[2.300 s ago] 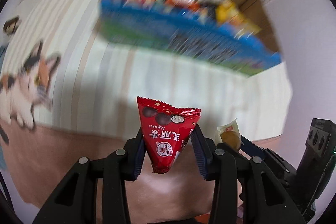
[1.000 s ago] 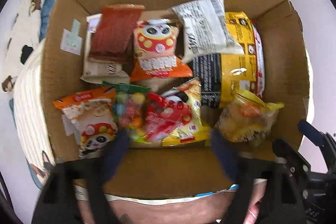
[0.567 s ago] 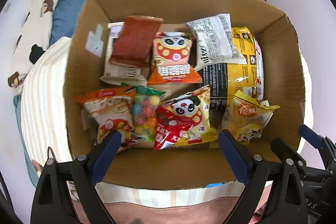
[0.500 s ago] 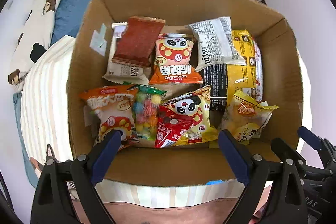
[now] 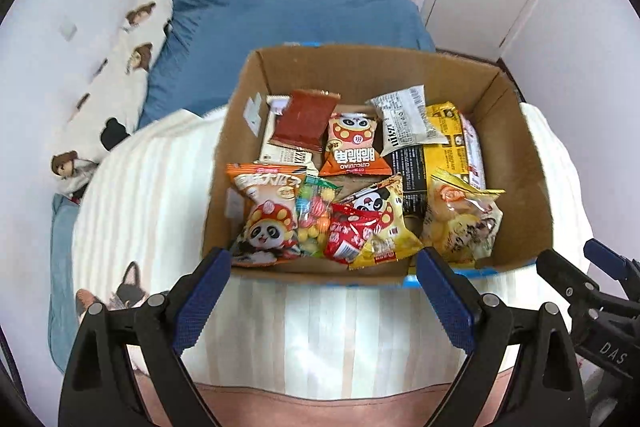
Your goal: Organize snacks
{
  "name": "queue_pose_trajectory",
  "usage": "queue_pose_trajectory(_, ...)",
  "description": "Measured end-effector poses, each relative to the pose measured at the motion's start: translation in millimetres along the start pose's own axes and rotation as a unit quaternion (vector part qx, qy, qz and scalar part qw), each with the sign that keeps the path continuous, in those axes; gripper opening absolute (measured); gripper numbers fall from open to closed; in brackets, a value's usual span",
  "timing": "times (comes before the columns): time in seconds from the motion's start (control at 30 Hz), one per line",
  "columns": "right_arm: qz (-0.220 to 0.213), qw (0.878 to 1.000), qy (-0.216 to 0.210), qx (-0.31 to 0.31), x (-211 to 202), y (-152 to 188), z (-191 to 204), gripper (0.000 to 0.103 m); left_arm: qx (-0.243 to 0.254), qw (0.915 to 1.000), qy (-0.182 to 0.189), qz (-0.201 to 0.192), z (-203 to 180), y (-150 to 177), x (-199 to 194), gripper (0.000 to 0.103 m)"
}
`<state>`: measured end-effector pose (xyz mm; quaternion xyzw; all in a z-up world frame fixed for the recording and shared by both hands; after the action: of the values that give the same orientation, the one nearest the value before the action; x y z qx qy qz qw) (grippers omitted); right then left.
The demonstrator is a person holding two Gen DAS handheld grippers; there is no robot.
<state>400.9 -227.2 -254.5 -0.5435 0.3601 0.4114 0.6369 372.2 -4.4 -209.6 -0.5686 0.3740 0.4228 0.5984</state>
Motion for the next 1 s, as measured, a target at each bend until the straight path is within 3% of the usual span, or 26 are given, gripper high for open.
queue_pose_trajectory(0.33, -0.089, 0.996, -0.016, -0.012, -86.7, 42.8, 16.1, 0.096, -0.008, 0.9955, -0.008, -0.094, 18.2, 47.3, -90.0, 0.095)
queue_pose_trajectory(0.57, -0.137, 0.99, -0.026, -0.032, -153.4, 85.9, 33.0, 0.096, 0.001, 0.9876, -0.033, -0.153, 24.1, 86.0, -154.7, 0.095)
queue_pose_trajectory(0.8, -0.177, 0.983, -0.001, -0.047, -209.4, 125.8, 41.6, 0.1, 0.0, 0.9801, -0.054, -0.191, 33.6, 120.6, -197.7, 0.095)
queue_pose_trajectory(1.0, -0.2, 0.978, 0.007, -0.057, -248.8, 150.5, 46.7, 0.1, -0.02, 0.9774, -0.05, -0.204, 43.6, 141.3, -223.8, 0.095)
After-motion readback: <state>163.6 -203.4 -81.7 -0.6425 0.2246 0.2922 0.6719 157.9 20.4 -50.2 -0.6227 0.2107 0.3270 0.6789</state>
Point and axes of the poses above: each gripper's, at about its wrist camera, not at the fingertips, and x roughly the way its jaws point, z to its left, y to its underside, the point moved 8 cm from there along x, roughly the way its jaws point, and after that the axes turned 8 degrees about -y, right-handed, at the moved point
